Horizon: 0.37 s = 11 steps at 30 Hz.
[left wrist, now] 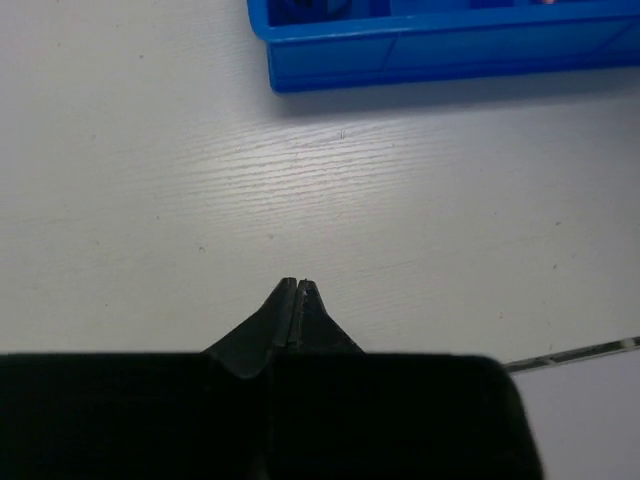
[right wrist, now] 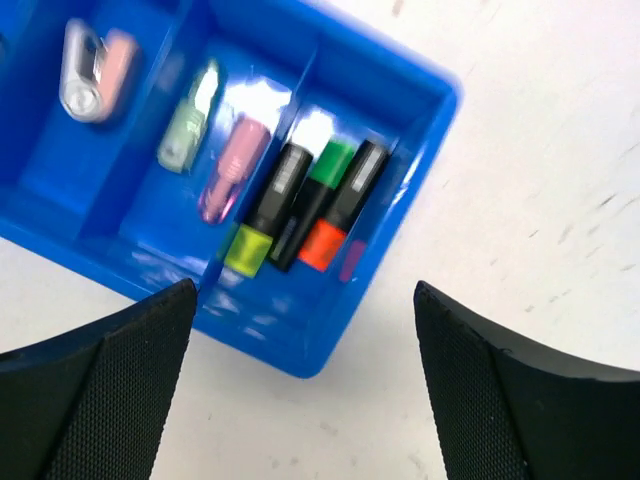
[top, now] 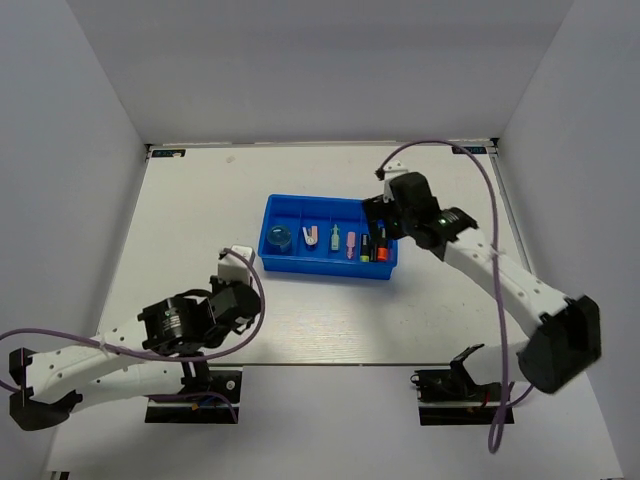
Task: Sort the stationery into containers
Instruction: Place the stationery into the container
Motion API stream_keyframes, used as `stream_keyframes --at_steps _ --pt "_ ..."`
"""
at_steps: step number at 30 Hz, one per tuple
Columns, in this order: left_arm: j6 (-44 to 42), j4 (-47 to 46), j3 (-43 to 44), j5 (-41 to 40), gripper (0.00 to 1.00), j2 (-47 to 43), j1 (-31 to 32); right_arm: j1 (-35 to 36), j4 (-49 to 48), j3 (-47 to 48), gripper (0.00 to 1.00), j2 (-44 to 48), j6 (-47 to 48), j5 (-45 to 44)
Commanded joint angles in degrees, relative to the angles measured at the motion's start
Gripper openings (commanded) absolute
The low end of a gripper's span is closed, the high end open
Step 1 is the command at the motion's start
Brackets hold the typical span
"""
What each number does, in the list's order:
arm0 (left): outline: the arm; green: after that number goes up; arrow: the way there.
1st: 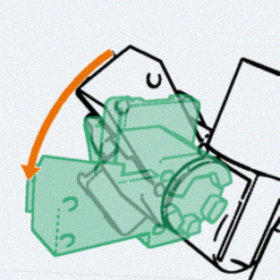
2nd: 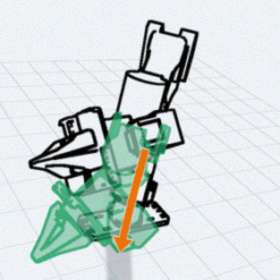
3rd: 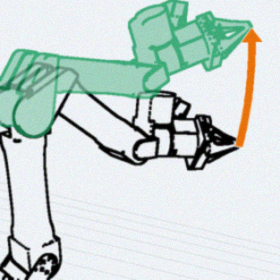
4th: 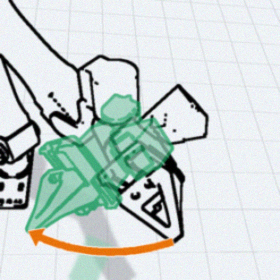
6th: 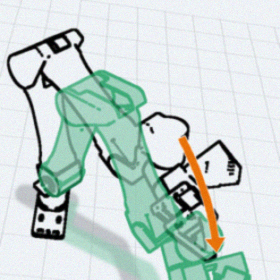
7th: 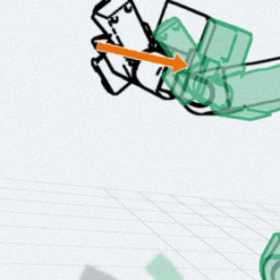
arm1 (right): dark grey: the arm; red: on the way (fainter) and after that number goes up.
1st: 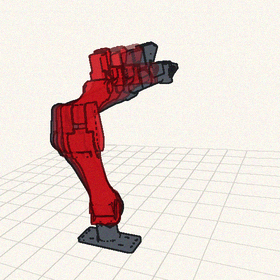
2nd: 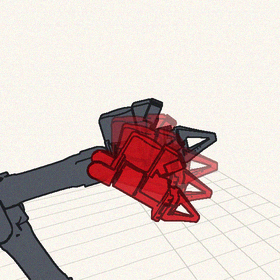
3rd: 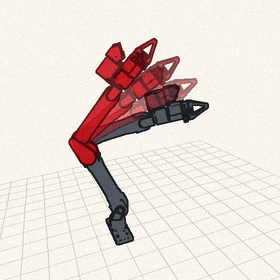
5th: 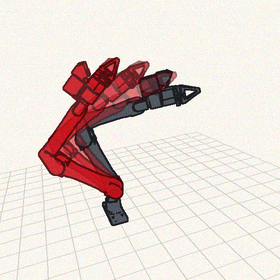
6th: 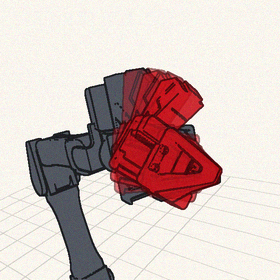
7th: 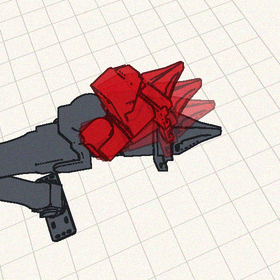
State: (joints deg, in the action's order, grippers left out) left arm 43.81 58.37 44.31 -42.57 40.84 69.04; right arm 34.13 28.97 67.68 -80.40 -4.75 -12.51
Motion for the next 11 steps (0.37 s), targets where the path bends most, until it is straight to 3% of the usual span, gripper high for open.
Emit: stream_keyframes --at_steps 1,2,3,5,6,11 --pt "-5.39 -1.85 5.68 0.46 0.0 3.0 -3.45 -0.2 -7.86 -4.9 0.9 10.31 3.7 -3.47" --pt "-7.49 -2.12 6.39 1.51 0.08 3.54 -4.86 -0.38 -8.4 -5.71 0.9 11.92 3.61 -3.92" --pt "-8.99 -2.64 7.09 6.22 0.26 4.94 -6.35 -0.29 -9.01 -6.59 0.9 14.89 6.13 -6.01" --pt "-11.01 -2.91 9.64 11.07 0.84 7.05 -11.98 -0.2 -10.07 -9.58 0.9 20.34 6.25 -9.63" --pt "-12.6 -2.82 10.26 12.06 1.0 9.06 -14.26 -0.2 -10.51 -10.89 0.9 21.68 6.77 -10.24" --pt "-17.61 -3.26 13.69 18.81 1.0 13.03 -20.6 -0.29 -10.96 -17.65 0.9 30.46 11.34 -13.59"
